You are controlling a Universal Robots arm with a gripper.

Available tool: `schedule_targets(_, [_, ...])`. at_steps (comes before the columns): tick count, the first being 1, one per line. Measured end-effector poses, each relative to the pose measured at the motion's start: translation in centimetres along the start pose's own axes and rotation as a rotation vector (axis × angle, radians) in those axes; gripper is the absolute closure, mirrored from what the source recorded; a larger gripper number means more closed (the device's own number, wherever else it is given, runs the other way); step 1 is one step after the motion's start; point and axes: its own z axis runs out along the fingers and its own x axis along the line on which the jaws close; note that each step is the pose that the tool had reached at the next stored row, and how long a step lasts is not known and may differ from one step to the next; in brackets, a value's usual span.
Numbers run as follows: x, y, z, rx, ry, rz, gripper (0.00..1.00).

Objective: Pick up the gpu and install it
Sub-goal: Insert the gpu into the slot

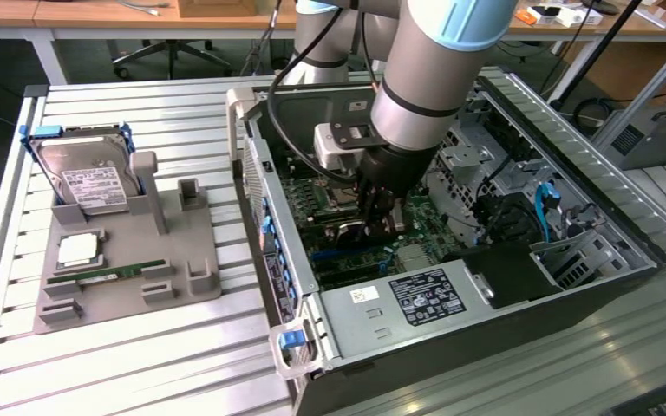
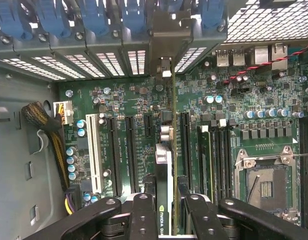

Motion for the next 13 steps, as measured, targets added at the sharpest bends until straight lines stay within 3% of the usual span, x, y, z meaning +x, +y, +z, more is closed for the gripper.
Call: schedule_targets(13, [0.01,-0.12,0.29,0.0002,0.0003,0.008,0.73])
